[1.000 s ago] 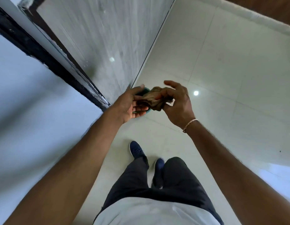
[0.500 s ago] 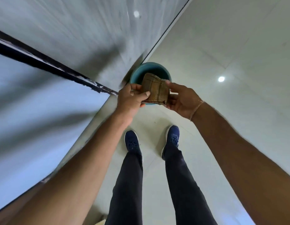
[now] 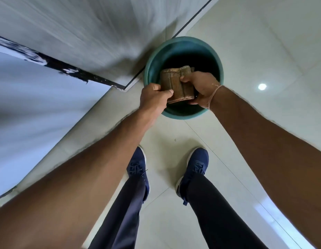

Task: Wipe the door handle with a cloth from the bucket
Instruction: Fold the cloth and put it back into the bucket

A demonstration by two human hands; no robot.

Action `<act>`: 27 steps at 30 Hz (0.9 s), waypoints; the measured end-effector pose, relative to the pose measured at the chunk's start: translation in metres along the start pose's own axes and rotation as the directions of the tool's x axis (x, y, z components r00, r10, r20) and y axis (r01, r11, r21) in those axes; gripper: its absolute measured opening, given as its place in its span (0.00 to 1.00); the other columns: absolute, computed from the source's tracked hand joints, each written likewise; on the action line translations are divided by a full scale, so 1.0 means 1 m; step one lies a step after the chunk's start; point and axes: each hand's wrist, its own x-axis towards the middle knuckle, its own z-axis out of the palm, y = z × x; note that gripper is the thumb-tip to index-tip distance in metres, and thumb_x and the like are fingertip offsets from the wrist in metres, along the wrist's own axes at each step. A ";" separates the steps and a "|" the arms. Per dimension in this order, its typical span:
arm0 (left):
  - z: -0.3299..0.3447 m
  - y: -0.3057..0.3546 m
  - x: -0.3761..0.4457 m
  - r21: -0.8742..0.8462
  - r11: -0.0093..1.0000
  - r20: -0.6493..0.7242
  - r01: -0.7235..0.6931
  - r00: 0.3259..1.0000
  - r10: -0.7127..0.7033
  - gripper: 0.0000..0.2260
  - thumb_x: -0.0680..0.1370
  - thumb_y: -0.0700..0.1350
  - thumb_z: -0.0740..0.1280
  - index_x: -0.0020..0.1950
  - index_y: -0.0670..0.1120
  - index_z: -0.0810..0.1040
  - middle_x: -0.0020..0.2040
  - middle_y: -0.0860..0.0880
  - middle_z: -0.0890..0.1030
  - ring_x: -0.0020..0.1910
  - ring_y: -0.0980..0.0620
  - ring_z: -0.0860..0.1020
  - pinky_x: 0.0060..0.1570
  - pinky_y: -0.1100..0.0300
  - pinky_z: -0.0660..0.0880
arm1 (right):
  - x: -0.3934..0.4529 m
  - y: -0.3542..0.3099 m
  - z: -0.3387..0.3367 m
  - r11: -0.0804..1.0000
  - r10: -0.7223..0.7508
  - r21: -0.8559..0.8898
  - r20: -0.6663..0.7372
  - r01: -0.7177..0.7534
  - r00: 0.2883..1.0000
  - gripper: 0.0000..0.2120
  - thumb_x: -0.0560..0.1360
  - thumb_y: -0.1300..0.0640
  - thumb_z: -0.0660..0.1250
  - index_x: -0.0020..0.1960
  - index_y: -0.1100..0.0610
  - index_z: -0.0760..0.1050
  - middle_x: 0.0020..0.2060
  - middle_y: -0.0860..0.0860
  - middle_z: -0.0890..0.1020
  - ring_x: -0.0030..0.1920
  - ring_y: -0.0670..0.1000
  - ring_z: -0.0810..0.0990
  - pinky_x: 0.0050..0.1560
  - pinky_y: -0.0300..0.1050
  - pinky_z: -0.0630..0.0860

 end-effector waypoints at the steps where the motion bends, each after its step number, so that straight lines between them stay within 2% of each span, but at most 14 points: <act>1: 0.003 0.001 0.008 -0.049 0.998 0.024 0.034 0.999 -0.032 0.09 0.79 0.43 0.76 0.57 0.43 0.82 0.54 0.44 0.87 0.51 0.48 0.85 0.51 0.52 0.86 | 0.008 0.003 0.000 0.999 0.018 0.030 0.008 -0.018 1.000 0.19 0.75 0.58 0.74 0.65 0.55 0.78 0.56 0.59 0.87 0.55 0.62 0.87 0.51 0.58 0.84; 3: 0.007 0.007 0.018 -0.190 0.975 0.074 0.112 0.992 -0.099 0.08 0.80 0.42 0.76 0.55 0.42 0.80 0.58 0.40 0.86 0.54 0.45 0.86 0.48 0.53 0.87 | 0.022 0.009 -0.002 0.993 0.056 0.100 0.044 -0.060 0.997 0.21 0.74 0.57 0.72 0.67 0.57 0.78 0.56 0.60 0.88 0.57 0.62 0.88 0.55 0.59 0.83; 5: 0.009 0.010 0.022 -0.238 0.962 0.097 0.136 0.989 -0.116 0.08 0.81 0.41 0.75 0.58 0.42 0.79 0.60 0.38 0.85 0.56 0.43 0.87 0.46 0.54 0.87 | 0.031 0.013 -0.005 0.979 0.065 0.187 0.103 -0.083 0.993 0.24 0.74 0.57 0.70 0.70 0.58 0.76 0.60 0.61 0.87 0.60 0.62 0.87 0.62 0.64 0.82; 7: 0.009 0.011 0.023 -0.158 0.983 0.086 0.092 0.993 -0.079 0.13 0.82 0.43 0.73 0.65 0.41 0.79 0.61 0.40 0.85 0.54 0.44 0.87 0.45 0.55 0.87 | 0.035 0.011 -0.006 0.969 0.038 0.237 0.125 -0.067 0.991 0.23 0.75 0.60 0.70 0.70 0.58 0.76 0.63 0.62 0.86 0.60 0.61 0.87 0.60 0.63 0.84; 9: 0.005 0.012 0.020 0.034 0.999 0.020 -0.028 0.999 0.027 0.20 0.79 0.48 0.74 0.69 0.43 0.79 0.59 0.44 0.86 0.51 0.45 0.87 0.51 0.49 0.87 | 0.038 0.008 -0.003 0.980 -0.019 0.200 0.038 0.011 0.999 0.19 0.75 0.63 0.71 0.65 0.54 0.79 0.61 0.61 0.86 0.58 0.61 0.87 0.55 0.60 0.86; 11: -0.003 0.017 0.014 0.316 0.934 -0.009 -0.168 0.984 0.180 0.23 0.77 0.53 0.73 0.70 0.46 0.79 0.59 0.49 0.87 0.57 0.45 0.86 0.61 0.47 0.84 | 0.044 0.005 0.001 0.991 -0.075 0.101 -0.083 0.083 0.994 0.18 0.73 0.66 0.74 0.60 0.51 0.81 0.56 0.59 0.87 0.55 0.61 0.88 0.53 0.61 0.87; 13: -0.007 0.020 0.007 0.561 0.771 0.056 -0.301 0.943 0.328 0.20 0.80 0.52 0.72 0.70 0.48 0.78 0.64 0.50 0.84 0.63 0.45 0.82 0.65 0.48 0.79 | 0.054 0.003 0.005 0.990 -0.129 -0.074 -0.171 0.118 0.977 0.18 0.69 0.66 0.76 0.55 0.50 0.84 0.50 0.56 0.88 0.51 0.59 0.89 0.53 0.60 0.88; 16: -0.009 0.016 0.005 0.713 0.513 0.189 -0.478 0.836 0.515 0.19 0.81 0.49 0.71 0.69 0.44 0.77 0.66 0.45 0.80 0.68 0.41 0.76 0.67 0.43 0.76 | 0.072 0.004 0.017 0.917 -0.227 -0.371 -0.193 0.143 0.955 0.12 0.71 0.57 0.78 0.53 0.49 0.84 0.43 0.50 0.86 0.44 0.52 0.87 0.52 0.49 0.87; 18: -0.009 0.008 0.008 0.757 0.399 0.213 -0.518 0.773 0.598 0.21 0.78 0.48 0.73 0.69 0.42 0.77 0.70 0.42 0.78 0.71 0.39 0.74 0.71 0.41 0.74 | 0.088 0.006 0.027 0.885 -0.250 -0.441 -0.179 0.150 0.952 0.15 0.72 0.49 0.79 0.56 0.52 0.84 0.45 0.51 0.85 0.47 0.52 0.87 0.50 0.46 0.85; 20: -0.009 0.000 0.008 0.794 0.335 0.207 -0.507 0.744 0.635 0.27 0.77 0.48 0.74 0.74 0.41 0.74 0.79 0.39 0.70 0.78 0.37 0.69 0.78 0.42 0.69 | 0.103 0.007 0.033 0.859 -0.249 -0.492 -0.155 0.144 0.956 0.18 0.76 0.48 0.78 0.62 0.56 0.83 0.49 0.53 0.85 0.49 0.53 0.85 0.48 0.43 0.81; 21: -0.010 -0.006 0.008 0.807 0.317 0.200 -0.499 0.735 0.647 0.29 0.77 0.48 0.73 0.77 0.41 0.71 0.82 0.38 0.66 0.81 0.36 0.66 0.81 0.43 0.66 | 0.112 0.010 0.035 0.845 -0.246 -0.516 -0.143 0.139 0.959 0.19 0.78 0.49 0.76 0.64 0.59 0.82 0.52 0.55 0.85 0.52 0.54 0.85 0.50 0.43 0.79; 24: -0.012 -0.023 0.007 0.811 0.332 0.168 -0.482 0.735 0.657 0.33 0.78 0.48 0.73 0.80 0.41 0.67 0.86 0.37 0.57 0.84 0.37 0.60 0.84 0.45 0.62 | 0.136 0.020 0.038 0.737 -0.244 -0.669 -0.131 0.096 0.961 0.21 0.85 0.53 0.68 0.73 0.65 0.75 0.68 0.61 0.81 0.70 0.59 0.79 0.68 0.47 0.75; 25: -0.013 -0.027 0.006 0.804 0.350 0.162 -0.480 0.744 0.648 0.33 0.79 0.48 0.73 0.81 0.41 0.66 0.86 0.38 0.55 0.85 0.37 0.58 0.84 0.46 0.61 | 0.141 0.023 0.036 0.681 -0.240 -0.730 -0.136 0.067 0.961 0.20 0.87 0.56 0.64 0.75 0.66 0.72 0.72 0.62 0.78 0.74 0.60 0.76 0.72 0.47 0.71; 27: -0.015 -0.034 0.001 0.786 0.386 0.162 -0.483 0.764 0.625 0.34 0.79 0.47 0.74 0.81 0.42 0.65 0.87 0.39 0.52 0.86 0.39 0.56 0.85 0.47 0.61 | 0.141 0.027 0.032 0.568 -0.258 -0.821 -0.101 0.066 0.961 0.19 0.88 0.61 0.59 0.76 0.66 0.70 0.74 0.63 0.75 0.76 0.62 0.73 0.74 0.49 0.68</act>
